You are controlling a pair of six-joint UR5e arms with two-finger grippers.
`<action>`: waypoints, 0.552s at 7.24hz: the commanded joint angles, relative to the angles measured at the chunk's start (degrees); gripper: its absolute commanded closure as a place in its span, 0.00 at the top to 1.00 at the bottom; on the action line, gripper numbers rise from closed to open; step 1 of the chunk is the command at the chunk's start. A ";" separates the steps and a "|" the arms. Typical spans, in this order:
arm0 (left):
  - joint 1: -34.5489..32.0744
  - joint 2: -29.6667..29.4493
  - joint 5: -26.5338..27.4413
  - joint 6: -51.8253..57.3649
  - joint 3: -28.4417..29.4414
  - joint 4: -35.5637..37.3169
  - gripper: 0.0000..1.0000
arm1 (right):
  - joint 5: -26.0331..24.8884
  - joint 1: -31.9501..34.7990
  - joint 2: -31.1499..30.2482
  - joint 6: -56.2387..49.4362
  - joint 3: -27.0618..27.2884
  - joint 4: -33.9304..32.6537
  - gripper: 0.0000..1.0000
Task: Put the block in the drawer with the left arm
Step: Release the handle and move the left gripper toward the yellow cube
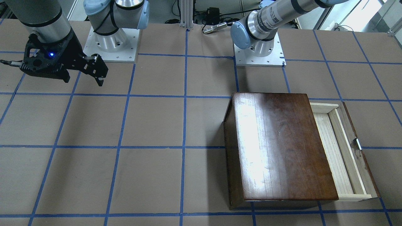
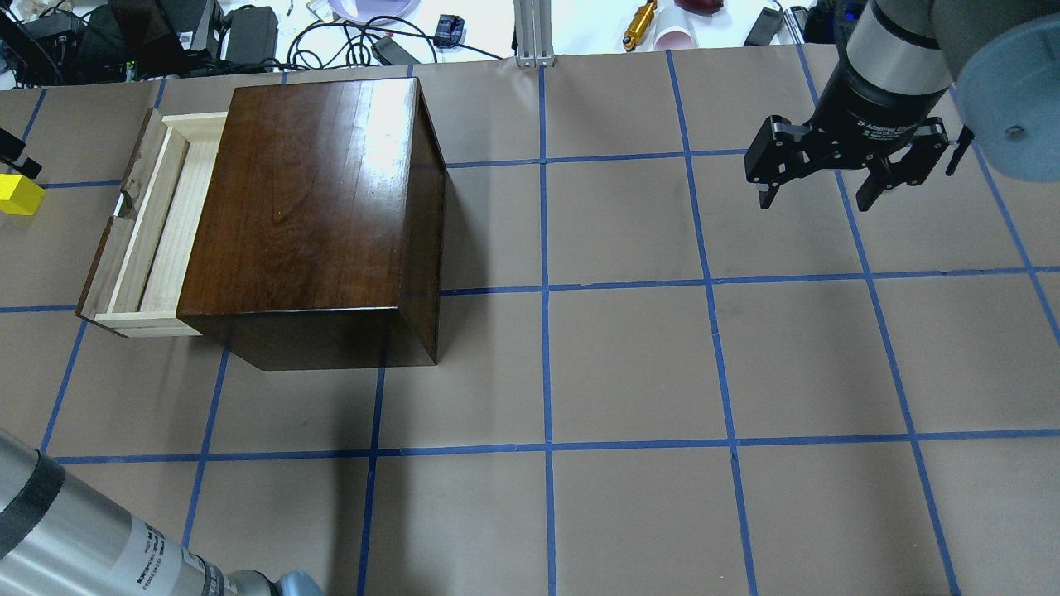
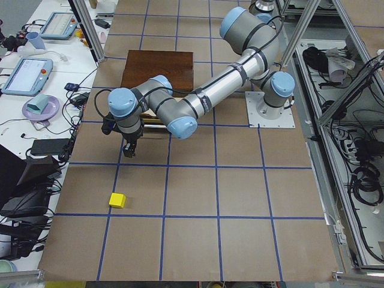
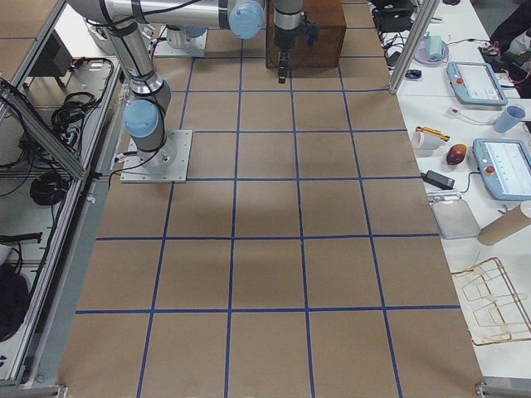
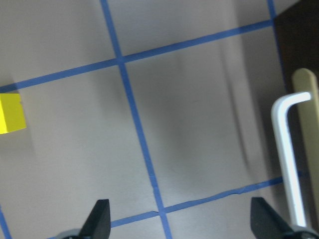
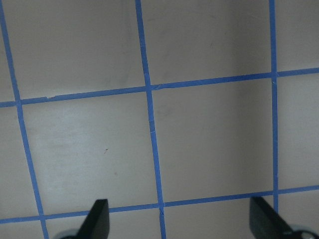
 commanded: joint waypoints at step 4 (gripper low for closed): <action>3.86 -11.33 0.27 1.57 11.14 5.72 1.00 | 0.00 0.00 0.00 0.00 0.00 0.00 1.00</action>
